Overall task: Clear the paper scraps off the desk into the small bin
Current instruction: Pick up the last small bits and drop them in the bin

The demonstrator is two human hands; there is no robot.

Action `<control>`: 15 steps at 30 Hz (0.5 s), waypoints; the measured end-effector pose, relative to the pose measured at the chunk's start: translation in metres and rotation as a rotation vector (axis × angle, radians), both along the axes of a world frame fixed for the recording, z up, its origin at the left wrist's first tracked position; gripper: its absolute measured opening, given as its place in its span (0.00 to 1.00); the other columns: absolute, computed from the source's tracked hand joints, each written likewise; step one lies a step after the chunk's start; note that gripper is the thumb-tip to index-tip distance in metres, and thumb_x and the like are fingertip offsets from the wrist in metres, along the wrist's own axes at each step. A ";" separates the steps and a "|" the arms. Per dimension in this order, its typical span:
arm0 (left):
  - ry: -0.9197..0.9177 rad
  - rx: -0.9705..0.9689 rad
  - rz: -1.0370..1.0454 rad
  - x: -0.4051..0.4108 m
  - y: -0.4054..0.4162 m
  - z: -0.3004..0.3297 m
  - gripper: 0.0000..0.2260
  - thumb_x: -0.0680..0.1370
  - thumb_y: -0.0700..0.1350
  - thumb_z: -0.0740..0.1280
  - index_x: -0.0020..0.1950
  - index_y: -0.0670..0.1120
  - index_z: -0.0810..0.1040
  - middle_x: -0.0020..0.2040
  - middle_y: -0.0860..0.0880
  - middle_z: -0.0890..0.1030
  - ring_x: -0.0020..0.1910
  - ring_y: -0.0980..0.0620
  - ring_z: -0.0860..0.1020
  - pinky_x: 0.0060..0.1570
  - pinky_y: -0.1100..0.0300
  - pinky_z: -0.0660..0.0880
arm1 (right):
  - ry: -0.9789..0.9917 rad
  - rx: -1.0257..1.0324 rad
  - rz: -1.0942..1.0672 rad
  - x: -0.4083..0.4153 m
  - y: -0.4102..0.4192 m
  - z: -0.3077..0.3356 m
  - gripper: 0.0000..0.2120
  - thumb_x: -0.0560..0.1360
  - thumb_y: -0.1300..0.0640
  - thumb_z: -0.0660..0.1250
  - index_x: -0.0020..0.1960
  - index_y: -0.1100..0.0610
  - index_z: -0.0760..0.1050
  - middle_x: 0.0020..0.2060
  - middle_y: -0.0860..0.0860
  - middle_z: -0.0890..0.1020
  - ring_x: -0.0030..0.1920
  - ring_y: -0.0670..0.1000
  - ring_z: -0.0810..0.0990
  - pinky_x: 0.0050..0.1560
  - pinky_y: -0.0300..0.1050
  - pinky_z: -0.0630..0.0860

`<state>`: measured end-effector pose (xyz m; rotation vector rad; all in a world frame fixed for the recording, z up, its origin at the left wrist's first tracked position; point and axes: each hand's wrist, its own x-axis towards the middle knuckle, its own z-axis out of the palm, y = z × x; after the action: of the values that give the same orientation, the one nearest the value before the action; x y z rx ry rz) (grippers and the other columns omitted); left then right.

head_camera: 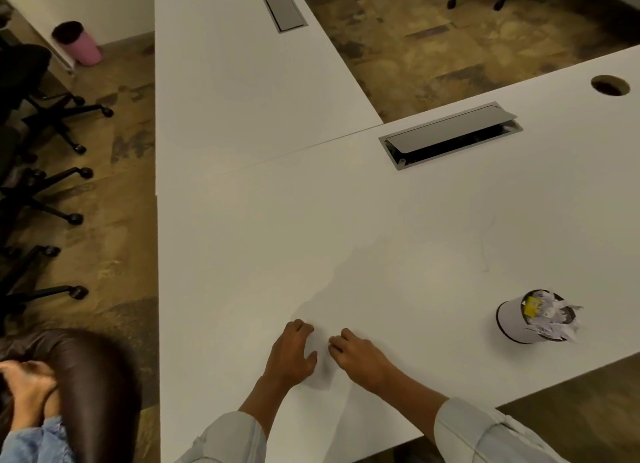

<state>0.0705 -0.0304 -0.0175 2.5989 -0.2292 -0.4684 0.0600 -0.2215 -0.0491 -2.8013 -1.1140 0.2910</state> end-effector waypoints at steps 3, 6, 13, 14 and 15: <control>0.015 -0.020 0.010 0.007 -0.008 0.003 0.20 0.72 0.46 0.70 0.61 0.42 0.75 0.58 0.46 0.78 0.56 0.48 0.77 0.56 0.61 0.74 | 0.024 -0.081 -0.027 0.000 0.000 0.006 0.10 0.58 0.57 0.79 0.35 0.52 0.79 0.33 0.45 0.79 0.35 0.45 0.78 0.20 0.36 0.67; 0.005 -0.071 0.045 0.010 -0.014 0.001 0.16 0.70 0.42 0.72 0.55 0.40 0.78 0.51 0.45 0.81 0.50 0.46 0.79 0.51 0.60 0.74 | 0.043 -0.087 -0.098 0.004 0.004 0.017 0.08 0.61 0.57 0.78 0.37 0.53 0.80 0.36 0.47 0.81 0.38 0.47 0.79 0.24 0.38 0.72; -0.077 -0.142 0.184 0.003 -0.017 -0.005 0.13 0.66 0.36 0.75 0.49 0.42 0.80 0.41 0.49 0.79 0.37 0.50 0.78 0.40 0.59 0.74 | 0.176 0.477 -0.699 0.014 -0.062 0.053 0.13 0.75 0.68 0.63 0.53 0.60 0.83 0.51 0.55 0.86 0.53 0.55 0.83 0.56 0.46 0.78; -0.072 -0.131 0.164 0.001 -0.019 -0.006 0.13 0.67 0.37 0.75 0.50 0.42 0.80 0.42 0.48 0.79 0.37 0.50 0.78 0.39 0.58 0.74 | 0.130 0.544 -0.761 0.011 -0.081 0.062 0.11 0.74 0.68 0.65 0.51 0.59 0.84 0.48 0.53 0.86 0.50 0.53 0.84 0.54 0.46 0.80; -0.058 -0.116 0.140 -0.001 -0.020 -0.006 0.14 0.67 0.38 0.76 0.51 0.42 0.80 0.42 0.48 0.78 0.36 0.51 0.77 0.39 0.58 0.74 | 0.080 0.594 -0.825 0.009 -0.099 0.072 0.10 0.73 0.69 0.67 0.49 0.59 0.84 0.46 0.52 0.87 0.48 0.52 0.84 0.52 0.46 0.80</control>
<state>0.0698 -0.0505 -0.0238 2.4967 -0.0906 -0.3209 0.0687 -0.3201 0.0231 -2.3965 0.0495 -0.0193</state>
